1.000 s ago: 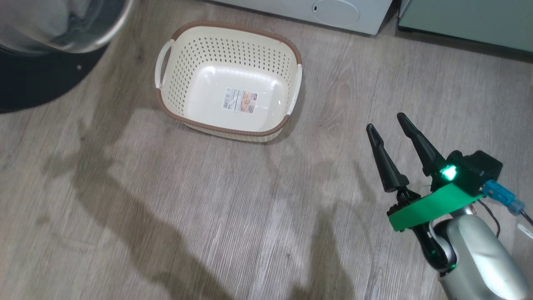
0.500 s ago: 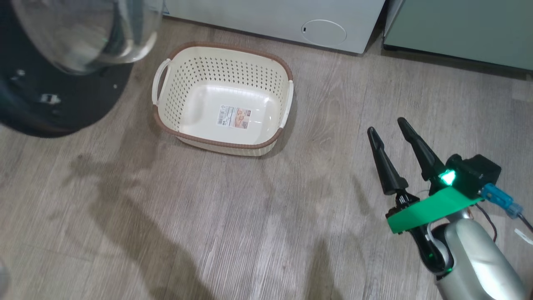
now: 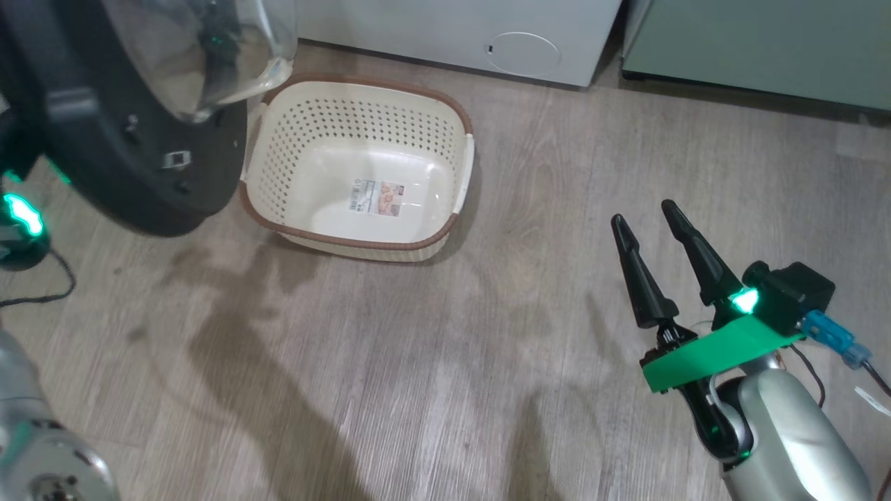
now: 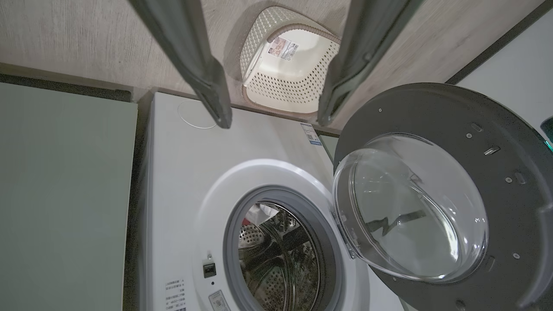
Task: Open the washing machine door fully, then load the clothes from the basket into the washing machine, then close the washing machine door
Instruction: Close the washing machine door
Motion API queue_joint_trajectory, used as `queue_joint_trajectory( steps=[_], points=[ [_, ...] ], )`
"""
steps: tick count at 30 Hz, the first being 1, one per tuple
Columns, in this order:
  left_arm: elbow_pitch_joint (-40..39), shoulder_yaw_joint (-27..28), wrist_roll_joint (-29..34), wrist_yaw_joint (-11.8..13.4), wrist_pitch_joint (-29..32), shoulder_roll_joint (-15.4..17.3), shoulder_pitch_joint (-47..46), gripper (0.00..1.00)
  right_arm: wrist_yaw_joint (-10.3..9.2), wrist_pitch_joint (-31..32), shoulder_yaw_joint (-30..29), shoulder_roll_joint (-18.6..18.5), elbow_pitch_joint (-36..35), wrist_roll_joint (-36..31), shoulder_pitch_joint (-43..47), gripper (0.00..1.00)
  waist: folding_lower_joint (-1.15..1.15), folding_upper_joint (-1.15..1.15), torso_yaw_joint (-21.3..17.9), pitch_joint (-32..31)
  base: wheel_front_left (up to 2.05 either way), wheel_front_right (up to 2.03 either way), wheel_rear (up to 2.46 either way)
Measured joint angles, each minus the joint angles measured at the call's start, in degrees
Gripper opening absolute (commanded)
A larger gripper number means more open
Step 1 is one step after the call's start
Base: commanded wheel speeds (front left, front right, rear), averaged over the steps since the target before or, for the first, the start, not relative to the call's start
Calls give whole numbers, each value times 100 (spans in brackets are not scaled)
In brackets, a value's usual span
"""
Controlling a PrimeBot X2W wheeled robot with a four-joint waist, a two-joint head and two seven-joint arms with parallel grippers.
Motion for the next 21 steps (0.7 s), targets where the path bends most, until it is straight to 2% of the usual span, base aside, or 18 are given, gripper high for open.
queue_joint_trajectory(
  steps=[11, 16, 21],
  points=[
    [-576, -377, -322, -1, 389, -751, 331, 0, 0, 0, -65, 47, -34, 0, -1, 100, 0, 0, -396, 127, 0, 0, 0],
    [-717, -500, -412, -1, 344, -900, 447, 0, 0, 0, -89, 158, -48, 0, -3, 100, 0, 0, -668, 163, 0, 0, 0],
    [-713, -627, -500, -1, -10, -964, 457, 0, 0, 0, -104, 207, -63, 0, -3, 100, 0, 0, -1001, 201, 0, 0, 0]
  ],
)
